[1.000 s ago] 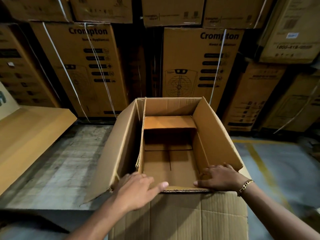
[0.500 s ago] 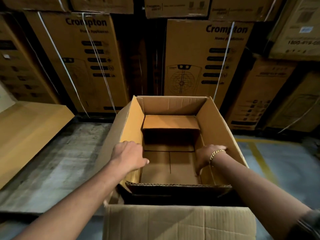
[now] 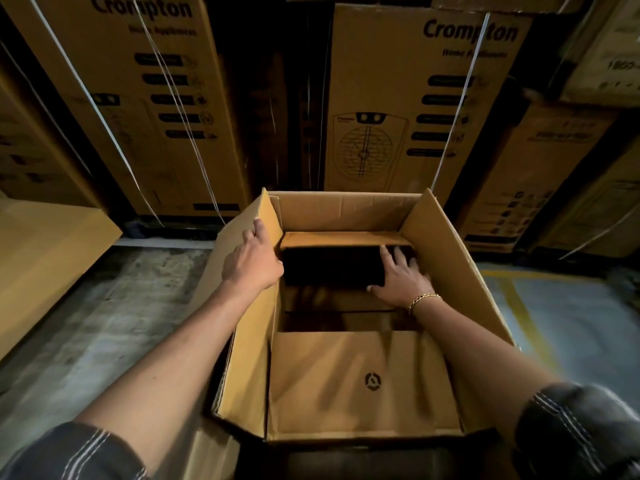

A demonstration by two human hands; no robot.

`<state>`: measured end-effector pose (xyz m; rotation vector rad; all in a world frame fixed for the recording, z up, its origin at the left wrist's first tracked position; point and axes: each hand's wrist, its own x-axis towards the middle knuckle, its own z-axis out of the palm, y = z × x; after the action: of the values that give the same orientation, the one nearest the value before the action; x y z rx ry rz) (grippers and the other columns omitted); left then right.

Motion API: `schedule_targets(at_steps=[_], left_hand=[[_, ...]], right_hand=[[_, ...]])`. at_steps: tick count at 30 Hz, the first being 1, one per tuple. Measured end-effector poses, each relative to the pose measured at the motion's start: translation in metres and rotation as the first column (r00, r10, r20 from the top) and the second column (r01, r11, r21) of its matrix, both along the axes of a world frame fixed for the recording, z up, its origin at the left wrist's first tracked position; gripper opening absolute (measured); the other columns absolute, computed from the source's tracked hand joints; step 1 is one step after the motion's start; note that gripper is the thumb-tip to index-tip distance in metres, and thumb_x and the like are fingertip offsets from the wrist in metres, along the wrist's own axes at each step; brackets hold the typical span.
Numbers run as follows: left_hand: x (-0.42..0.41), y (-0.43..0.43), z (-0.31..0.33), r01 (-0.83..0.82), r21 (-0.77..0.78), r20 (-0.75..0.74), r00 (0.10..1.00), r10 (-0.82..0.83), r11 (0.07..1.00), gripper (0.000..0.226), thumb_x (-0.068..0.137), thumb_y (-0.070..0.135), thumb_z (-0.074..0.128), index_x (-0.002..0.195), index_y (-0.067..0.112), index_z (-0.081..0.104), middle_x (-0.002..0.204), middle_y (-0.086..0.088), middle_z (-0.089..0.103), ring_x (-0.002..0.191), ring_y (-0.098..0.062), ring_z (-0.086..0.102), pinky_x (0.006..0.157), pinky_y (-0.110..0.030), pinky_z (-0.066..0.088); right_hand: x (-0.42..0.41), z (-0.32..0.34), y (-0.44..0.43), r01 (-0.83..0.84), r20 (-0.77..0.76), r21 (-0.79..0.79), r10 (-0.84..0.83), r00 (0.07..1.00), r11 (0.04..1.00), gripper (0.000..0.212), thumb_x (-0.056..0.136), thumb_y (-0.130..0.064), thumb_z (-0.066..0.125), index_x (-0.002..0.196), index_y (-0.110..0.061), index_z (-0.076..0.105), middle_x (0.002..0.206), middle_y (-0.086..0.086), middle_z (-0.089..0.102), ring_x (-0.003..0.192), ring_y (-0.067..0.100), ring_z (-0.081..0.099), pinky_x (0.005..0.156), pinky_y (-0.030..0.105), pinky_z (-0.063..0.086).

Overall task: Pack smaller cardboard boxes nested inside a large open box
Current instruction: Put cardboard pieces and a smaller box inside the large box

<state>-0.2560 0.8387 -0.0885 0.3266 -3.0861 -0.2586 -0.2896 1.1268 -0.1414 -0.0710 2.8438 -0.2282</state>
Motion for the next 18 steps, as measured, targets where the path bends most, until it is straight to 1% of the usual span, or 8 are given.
schedule_targets(at_steps=[3, 5, 7, 8, 10, 11, 14, 18], left_hand=[[-0.021, -0.002, 0.000, 0.013, 0.042, 0.012, 1.000, -0.014, 0.999, 0.100, 0.091, 0.030, 0.067, 0.159, 0.014, -0.004, 0.156, -0.021, 0.032, 0.111, -0.033, 0.061, 0.066, -0.032, 0.039], [-0.034, -0.002, 0.001, -0.004, 0.086, 0.024, 1.000, 0.002, 0.996, 0.099, 0.092, 0.026, 0.065, 0.160, 0.015, -0.005, 0.147, -0.018, 0.047, 0.098, -0.028, 0.061, 0.062, -0.031, 0.040], [-0.042, -0.001, 0.001, -0.035, 0.103, 0.059, 0.998, 0.029, 0.994, 0.093, 0.094, 0.022, 0.061, 0.160, 0.017, -0.003, 0.124, -0.014, 0.063, 0.084, -0.021, 0.056, 0.059, -0.033, 0.042], [-0.045, 0.000, 0.000, -0.035, 0.092, 0.068, 0.997, 0.029, 0.995, 0.090, 0.094, 0.018, 0.059, 0.161, 0.019, -0.001, 0.109, -0.010, 0.066, 0.079, -0.018, 0.057, 0.058, -0.034, 0.044], [-0.046, 0.001, -0.003, -0.002, 0.053, 0.069, 0.998, -0.002, 0.999, 0.088, 0.093, 0.013, 0.056, 0.160, 0.021, 0.000, 0.084, -0.004, 0.061, 0.067, -0.016, 0.059, 0.050, -0.032, 0.045], [-0.046, 0.000, -0.005, 0.012, 0.045, 0.069, 0.998, -0.015, 0.999, 0.088, 0.092, 0.012, 0.056, 0.160, 0.022, 0.001, 0.078, -0.001, 0.057, 0.063, -0.016, 0.059, 0.046, -0.031, 0.044], [-0.042, -0.006, -0.010, 0.009, 0.042, 0.050, 0.999, -0.011, 0.999, 0.091, 0.090, 0.012, 0.057, 0.161, 0.023, 0.001, 0.072, 0.002, 0.051, 0.059, -0.014, 0.056, 0.043, -0.029, 0.042], [-0.035, 0.004, -0.013, 0.029, 0.044, 0.035, 0.999, -0.031, 0.999, 0.091, 0.090, 0.018, 0.056, 0.160, 0.023, -0.001, 0.074, 0.003, 0.052, 0.059, -0.012, 0.054, 0.043, -0.027, 0.033]], right_hand=[[-0.022, 0.014, 0.009, -0.041, -0.163, -0.021, 0.037, 0.986, 0.999, 0.100, 0.087, -0.056, 0.061, 0.159, -0.032, -0.004, 0.169, -0.001, -0.009, 0.153, 0.036, 0.004, 0.114, 0.065, 0.023], [-0.041, 0.024, 0.015, -0.063, -0.199, -0.001, 0.061, 0.978, 0.998, 0.099, 0.087, -0.055, 0.062, 0.160, -0.031, -0.001, 0.169, -0.003, -0.008, 0.154, 0.033, 0.002, 0.115, 0.064, 0.022], [-0.058, 0.032, 0.019, -0.075, -0.223, 0.018, 0.077, 0.972, 0.997, 0.097, 0.087, -0.055, 0.061, 0.160, -0.031, 0.002, 0.169, -0.004, -0.006, 0.154, 0.032, 0.002, 0.117, 0.062, 0.020], [-0.065, 0.036, 0.021, -0.081, -0.232, 0.027, 0.085, 0.969, 0.996, 0.096, 0.088, -0.055, 0.061, 0.160, -0.030, 0.003, 0.169, -0.003, -0.005, 0.154, 0.031, 0.002, 0.118, 0.061, 0.020], [-0.078, 0.040, 0.023, -0.083, -0.239, 0.033, 0.089, 0.967, 0.996, 0.095, 0.088, -0.055, 0.060, 0.160, -0.030, 0.004, 0.170, -0.003, -0.004, 0.154, 0.031, 0.003, 0.119, 0.060, 0.018], [-0.083, 0.042, 0.023, -0.082, -0.238, 0.029, 0.086, 0.967, 0.996, 0.094, 0.088, -0.055, 0.061, 0.160, -0.030, 0.005, 0.170, -0.003, -0.004, 0.154, 0.031, 0.003, 0.119, 0.060, 0.018], [-0.094, 0.043, 0.023, -0.088, -0.240, 0.027, 0.092, 0.967, 0.996, 0.093, 0.089, -0.054, 0.061, 0.160, -0.031, 0.006, 0.170, -0.003, -0.003, 0.154, 0.031, 0.004, 0.119, 0.061, 0.016], [-0.104, 0.043, 0.021, -0.083, -0.236, 0.037, 0.090, 0.968, 0.996, 0.093, 0.088, -0.056, 0.061, 0.160, -0.031, 0.008, 0.170, -0.003, 0.001, 0.154, 0.030, 0.005, 0.119, 0.060, 0.016]])
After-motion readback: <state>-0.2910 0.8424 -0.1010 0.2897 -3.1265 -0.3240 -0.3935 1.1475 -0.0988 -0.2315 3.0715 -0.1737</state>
